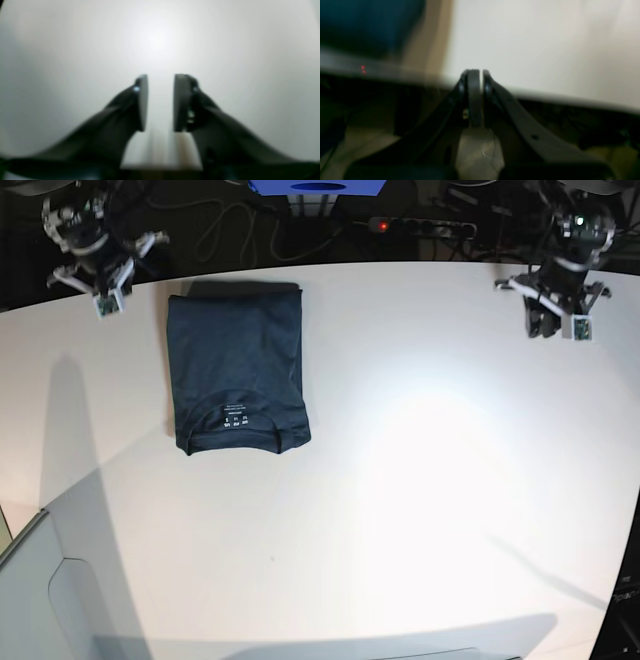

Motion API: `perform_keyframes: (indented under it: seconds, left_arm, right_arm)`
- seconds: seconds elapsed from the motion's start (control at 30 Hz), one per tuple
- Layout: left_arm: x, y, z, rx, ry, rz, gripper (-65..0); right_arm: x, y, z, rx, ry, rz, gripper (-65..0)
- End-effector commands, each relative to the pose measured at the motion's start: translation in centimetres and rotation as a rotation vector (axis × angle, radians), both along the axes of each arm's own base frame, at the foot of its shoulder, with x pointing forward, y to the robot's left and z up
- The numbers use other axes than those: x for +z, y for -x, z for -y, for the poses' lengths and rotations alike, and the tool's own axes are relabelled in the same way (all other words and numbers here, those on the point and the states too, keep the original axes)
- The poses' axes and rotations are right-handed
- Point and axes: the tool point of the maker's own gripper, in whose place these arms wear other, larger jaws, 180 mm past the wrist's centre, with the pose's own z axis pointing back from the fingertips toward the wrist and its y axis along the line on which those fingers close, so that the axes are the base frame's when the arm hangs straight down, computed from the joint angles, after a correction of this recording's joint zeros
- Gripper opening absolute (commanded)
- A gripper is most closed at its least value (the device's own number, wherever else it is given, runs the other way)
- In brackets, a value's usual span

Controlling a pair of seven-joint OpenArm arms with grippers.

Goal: Fold the T-shirt properly

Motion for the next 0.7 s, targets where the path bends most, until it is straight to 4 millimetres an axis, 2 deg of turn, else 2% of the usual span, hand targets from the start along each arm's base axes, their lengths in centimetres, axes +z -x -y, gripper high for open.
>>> perform_keyframes:
  seconds: [0.0,0.03,0.07,0.17,0.27,0.4,0.43,0.5,0.57,0.67]
  left_arm:
    - [1.2,0.5,0.2,-0.007,-0.018,0.027,-59.3]
    - [1.1,1.7,0.3,-0.006,-0.026,0.0,-64.0]
    - [0.8,2.8,0.4,-0.001,-0.026,-0.028,-65.0]
    - [-0.9,6.9,0.5,0.004,-0.018,-0.152,-65.0]
    - [-2.9,11.7,1.3,0.021,0.02,-0.285,-65.0]
    - [-6.2,17.7,1.6,0.075,0.092,-0.46,-65.0]
    - [-7.2,19.0,1.6,0.09,0.114,-0.496,-65.0]
    - [-10.0,22.0,1.8,0.13,0.178,-0.586,-65.0]
    - [-12.5,23.5,1.6,0.145,0.226,-0.621,-65.0]
    - [-16.4,25.5,3.2,0.142,0.317,-0.645,-65.0]
  right_arm:
    - [1.1,1.0,0.0,0.031,0.025,-0.007,-65.0]
    - [1.2,2.5,0.1,0.037,0.041,-0.046,-65.0]
    - [1.1,3.9,0.1,0.04,0.045,-0.081,-65.0]
    - [0.2,7.9,0.0,0.035,0.034,-0.19,-65.0]
    - [-1.0,10.9,-0.1,0.018,0.005,-0.273,-64.9]
    - [-4.5,13.5,-0.9,0.012,-0.075,-0.381,-64.9]
    - [-5.5,13.5,-0.9,0.022,-0.091,-0.397,-64.9]
    - [-8.1,14.5,-1.5,0.028,-0.145,-0.461,-64.9]
    - [-10.2,15.3,-1.7,0.023,-0.185,-0.515,-65.0]
    - [-12.6,16.0,-2.2,-0.017,-0.258,-0.532,-65.0]
